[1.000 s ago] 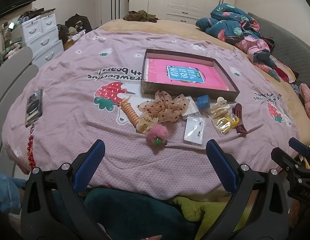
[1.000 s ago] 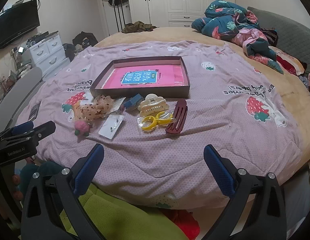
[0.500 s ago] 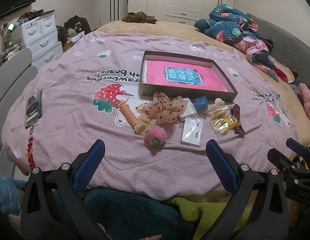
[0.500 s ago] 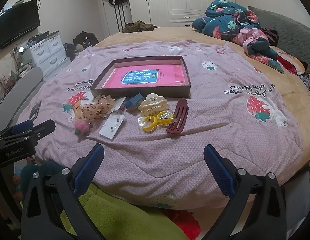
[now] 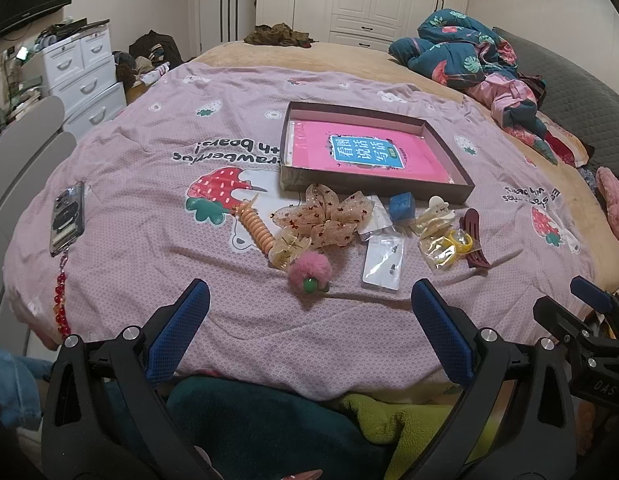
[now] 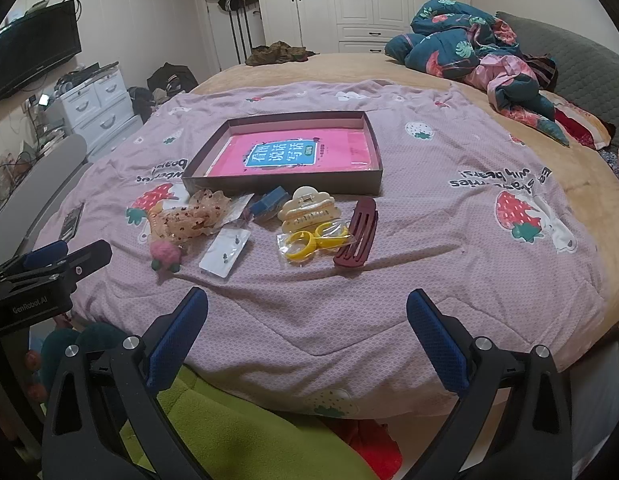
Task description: Organize jewelry
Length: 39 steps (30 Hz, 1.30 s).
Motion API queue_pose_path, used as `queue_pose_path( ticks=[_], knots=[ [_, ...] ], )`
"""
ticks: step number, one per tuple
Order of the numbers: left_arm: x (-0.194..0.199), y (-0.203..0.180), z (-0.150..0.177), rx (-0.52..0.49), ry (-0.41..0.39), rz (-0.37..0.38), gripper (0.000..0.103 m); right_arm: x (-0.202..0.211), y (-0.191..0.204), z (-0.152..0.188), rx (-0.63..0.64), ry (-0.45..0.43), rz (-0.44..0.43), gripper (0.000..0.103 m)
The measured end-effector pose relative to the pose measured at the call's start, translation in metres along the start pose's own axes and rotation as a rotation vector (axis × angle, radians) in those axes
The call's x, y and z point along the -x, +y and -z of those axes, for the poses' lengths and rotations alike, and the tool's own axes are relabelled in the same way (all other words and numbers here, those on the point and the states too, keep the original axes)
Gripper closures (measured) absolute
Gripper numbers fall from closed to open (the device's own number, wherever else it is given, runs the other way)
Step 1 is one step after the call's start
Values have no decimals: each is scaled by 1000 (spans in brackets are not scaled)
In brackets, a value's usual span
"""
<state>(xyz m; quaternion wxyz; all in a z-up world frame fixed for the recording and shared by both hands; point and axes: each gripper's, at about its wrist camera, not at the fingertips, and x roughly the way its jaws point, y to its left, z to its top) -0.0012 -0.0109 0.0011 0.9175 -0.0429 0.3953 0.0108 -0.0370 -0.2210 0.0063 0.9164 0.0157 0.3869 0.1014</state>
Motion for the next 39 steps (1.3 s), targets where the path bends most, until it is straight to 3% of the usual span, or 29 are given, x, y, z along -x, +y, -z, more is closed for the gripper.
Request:
queue_pose_path(
  ticks=[15,24,33,39],
  knots=[
    [-4,0,-2,-3,22,5,9,-2,1,-1,1,-3,-2,4],
    [-23,7,-30,8,34,9,9,-17,-2,-33,29,4,-43,4],
    [-57,29,-61,11,72,3,9,-53,-5,-71,51,67,-107,4],
    [-82,35,-74,-36,99,50,9,-97,-12,-83,71,122,-99,4]
  ],
)
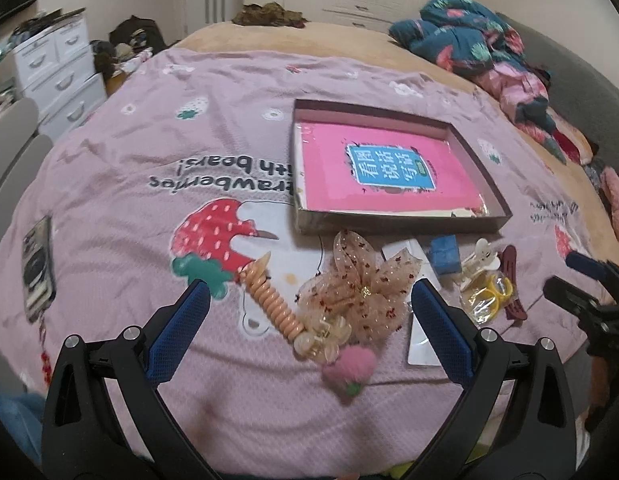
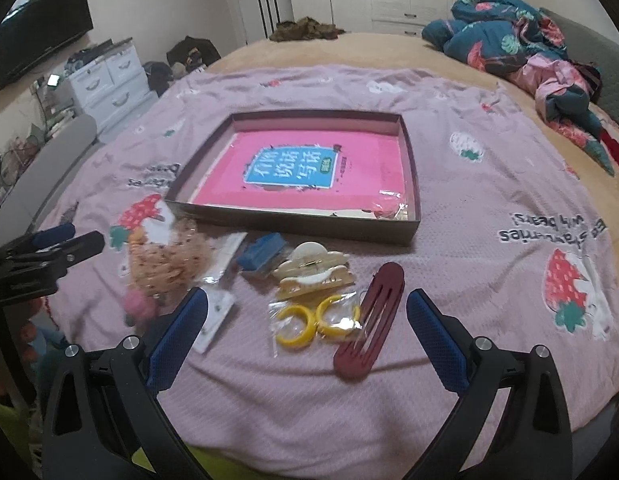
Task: Organize jewelry
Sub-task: 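Grasp the sheer bow clip with the left tool while the right tool grasps the cream claw clip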
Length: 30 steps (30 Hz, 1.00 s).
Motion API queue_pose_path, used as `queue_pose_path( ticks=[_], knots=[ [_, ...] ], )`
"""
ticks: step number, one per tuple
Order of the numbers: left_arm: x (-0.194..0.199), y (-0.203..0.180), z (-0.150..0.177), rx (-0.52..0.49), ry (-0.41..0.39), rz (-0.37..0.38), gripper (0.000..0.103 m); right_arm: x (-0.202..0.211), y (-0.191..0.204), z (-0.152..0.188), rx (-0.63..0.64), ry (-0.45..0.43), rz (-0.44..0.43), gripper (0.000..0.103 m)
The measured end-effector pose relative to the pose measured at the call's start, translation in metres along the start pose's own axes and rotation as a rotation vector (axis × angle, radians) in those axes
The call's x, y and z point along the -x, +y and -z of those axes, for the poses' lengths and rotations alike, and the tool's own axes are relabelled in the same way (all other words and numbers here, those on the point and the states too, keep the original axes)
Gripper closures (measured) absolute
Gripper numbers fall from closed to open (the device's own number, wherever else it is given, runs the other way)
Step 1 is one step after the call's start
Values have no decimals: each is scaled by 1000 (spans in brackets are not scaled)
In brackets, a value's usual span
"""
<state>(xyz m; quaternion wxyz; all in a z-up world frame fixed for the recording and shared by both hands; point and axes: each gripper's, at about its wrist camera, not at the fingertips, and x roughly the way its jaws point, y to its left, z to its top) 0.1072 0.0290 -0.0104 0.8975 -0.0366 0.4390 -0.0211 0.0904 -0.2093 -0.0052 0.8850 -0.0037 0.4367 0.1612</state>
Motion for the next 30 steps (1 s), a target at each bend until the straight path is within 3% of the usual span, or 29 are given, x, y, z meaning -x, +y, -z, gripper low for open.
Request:
queue_pose_path(
  ticks=[6,11,17,21,27,30],
  knots=[
    [-31,-14,0,-92,68,80,9,-41,-5,-5,35,48,-1,4],
    [-59,-30,1,-179,124,85,13,-65,-10,-6,53,83,0,4],
    [-85,-28,-4,-180,178,144,37,-81,-13,-7,72,107,-9,4],
    [-92,-28,-4,-183,186,176,67,-92,-9,-8,112,114,-11,5],
    [-85,-31,-10,-168,152,205,100,-117,-1,-7,148,170,-27,27],
    [-80,-30,-11,-154,140,218,103,-119,1,-6,158,145,-26,28]
  ],
)
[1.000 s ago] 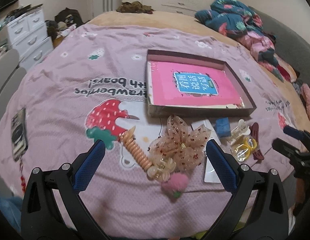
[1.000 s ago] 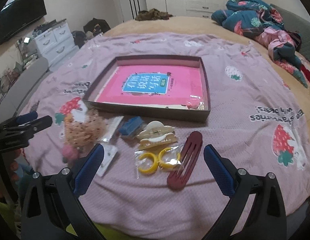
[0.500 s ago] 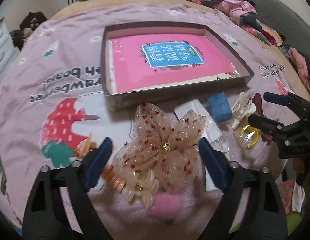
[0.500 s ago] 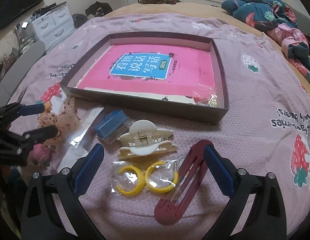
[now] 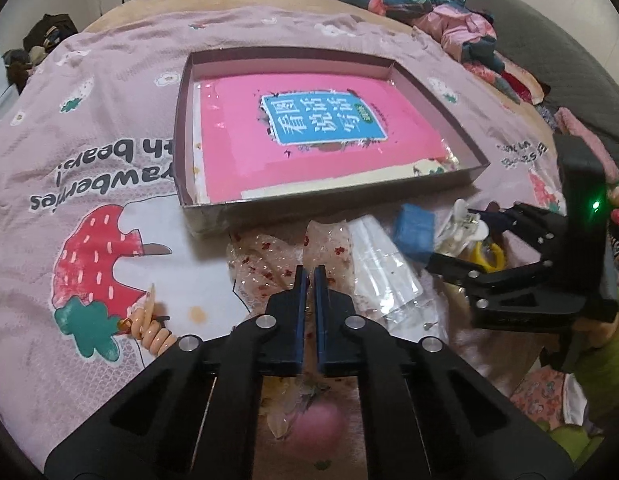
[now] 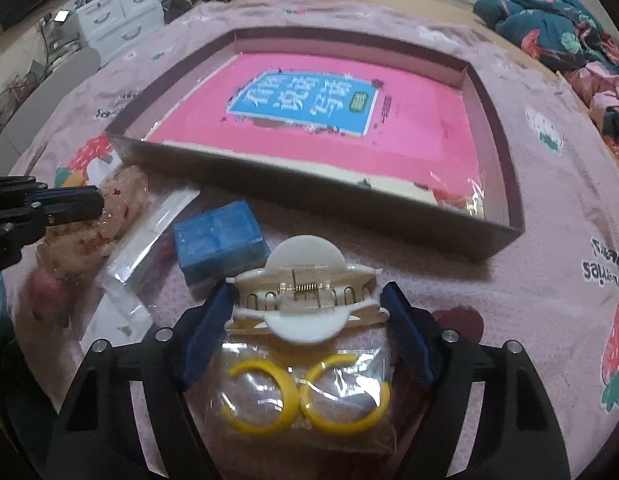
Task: Organize jewelry
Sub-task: 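Grasp the sheer bow clip with the left tool while the right tool grasps the cream claw clip, then carry both clips into the box and open both tools to release them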
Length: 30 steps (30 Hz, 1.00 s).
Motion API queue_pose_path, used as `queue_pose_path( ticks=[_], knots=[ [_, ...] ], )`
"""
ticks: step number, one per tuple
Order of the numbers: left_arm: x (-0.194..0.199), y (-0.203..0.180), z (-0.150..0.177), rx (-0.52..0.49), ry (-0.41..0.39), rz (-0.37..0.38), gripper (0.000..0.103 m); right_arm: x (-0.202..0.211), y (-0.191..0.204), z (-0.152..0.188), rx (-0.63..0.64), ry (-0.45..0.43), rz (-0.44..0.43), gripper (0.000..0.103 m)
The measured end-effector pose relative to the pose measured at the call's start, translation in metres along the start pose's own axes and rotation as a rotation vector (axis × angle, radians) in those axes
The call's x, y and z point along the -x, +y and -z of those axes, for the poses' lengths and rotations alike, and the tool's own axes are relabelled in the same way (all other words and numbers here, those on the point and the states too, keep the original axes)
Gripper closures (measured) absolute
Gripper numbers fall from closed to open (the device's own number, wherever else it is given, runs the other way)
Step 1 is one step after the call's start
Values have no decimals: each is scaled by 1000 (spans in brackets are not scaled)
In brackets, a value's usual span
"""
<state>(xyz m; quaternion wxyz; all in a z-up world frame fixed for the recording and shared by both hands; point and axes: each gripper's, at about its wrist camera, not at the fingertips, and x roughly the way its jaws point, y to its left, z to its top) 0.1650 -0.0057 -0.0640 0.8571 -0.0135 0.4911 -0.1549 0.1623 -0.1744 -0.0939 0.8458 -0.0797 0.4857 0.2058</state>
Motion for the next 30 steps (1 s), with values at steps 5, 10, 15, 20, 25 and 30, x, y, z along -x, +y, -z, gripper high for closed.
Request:
queue_pose_path(
  ticks=[5,10,15,20,25,30],
  knots=[
    [7,-1,-2,7,-11,-11,103,10,-2,1,-4,-42,-26,28],
    [21,2,-5,27,-48,-4,103,37,-3,-4,-20,-109,-50,28],
    [35,1,-12,25,-80,-9,103,60,-7,-10,-42,-147,-43,28],
    [51,-1,-24,17,-119,-21,103,80,-13,-13,-72,-182,-19,28],
    [66,0,-42,17,-167,-17,103,103,-20,-20,-73,-223,-2,28],
    [70,2,-67,12,-191,-39,103,118,-26,-32,-80,-273,0,28]
  ],
)
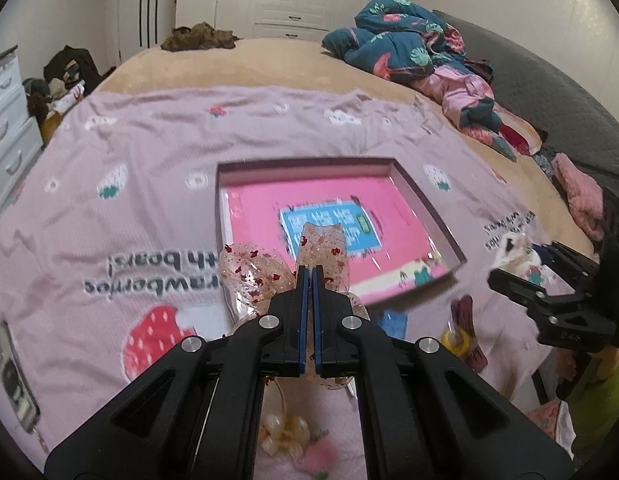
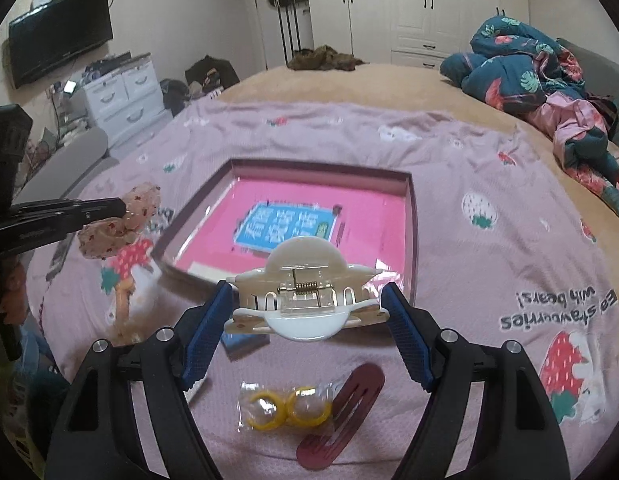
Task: Organize jewelry
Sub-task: 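Carry both clips into the box and open both tools to release them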
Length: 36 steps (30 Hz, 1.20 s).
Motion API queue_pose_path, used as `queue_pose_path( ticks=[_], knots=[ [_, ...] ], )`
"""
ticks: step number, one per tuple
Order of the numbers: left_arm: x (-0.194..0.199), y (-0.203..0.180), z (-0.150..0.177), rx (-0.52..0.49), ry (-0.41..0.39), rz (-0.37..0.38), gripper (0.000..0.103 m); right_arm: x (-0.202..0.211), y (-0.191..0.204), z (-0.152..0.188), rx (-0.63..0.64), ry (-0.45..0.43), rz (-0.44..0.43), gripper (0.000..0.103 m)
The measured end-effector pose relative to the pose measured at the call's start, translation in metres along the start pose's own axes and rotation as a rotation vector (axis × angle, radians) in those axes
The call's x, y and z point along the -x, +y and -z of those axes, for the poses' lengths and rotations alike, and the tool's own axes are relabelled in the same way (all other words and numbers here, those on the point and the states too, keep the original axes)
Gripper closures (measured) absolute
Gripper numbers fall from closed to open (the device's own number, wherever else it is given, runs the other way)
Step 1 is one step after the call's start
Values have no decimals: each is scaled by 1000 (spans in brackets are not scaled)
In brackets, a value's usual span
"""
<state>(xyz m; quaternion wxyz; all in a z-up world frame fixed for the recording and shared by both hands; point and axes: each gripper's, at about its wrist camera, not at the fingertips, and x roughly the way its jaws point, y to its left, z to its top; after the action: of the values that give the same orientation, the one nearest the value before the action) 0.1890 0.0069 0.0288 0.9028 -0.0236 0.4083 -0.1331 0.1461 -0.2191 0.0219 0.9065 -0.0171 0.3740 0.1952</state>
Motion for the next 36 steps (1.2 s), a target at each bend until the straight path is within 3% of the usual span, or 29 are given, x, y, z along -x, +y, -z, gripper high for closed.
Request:
queue_pose_path(
  ticks=[6,13,27,29,33,36],
  knots=[
    [-12,-7,-26,-8,-11,-5,103,-1,-11,-20,3,-26,7,28],
    [-52,-16,-41,-23,27,-8,103,-18,-25,-39,-10,-30,13,28],
    [-124,-5,-26,-4,129,-51,103,-101,-35,-39,-39,94,28,28],
    [-128,-3,-20,-4,145,-56,100,-115,-35,-34,-44,122,34,28],
    [-126,2,-13,-4,156,-66,71,-137,-37,-24,-68,173,43,28],
    [-118,5,-10,3,153,-71,60,-145,-37,-17,-82,199,43,28]
  ],
)
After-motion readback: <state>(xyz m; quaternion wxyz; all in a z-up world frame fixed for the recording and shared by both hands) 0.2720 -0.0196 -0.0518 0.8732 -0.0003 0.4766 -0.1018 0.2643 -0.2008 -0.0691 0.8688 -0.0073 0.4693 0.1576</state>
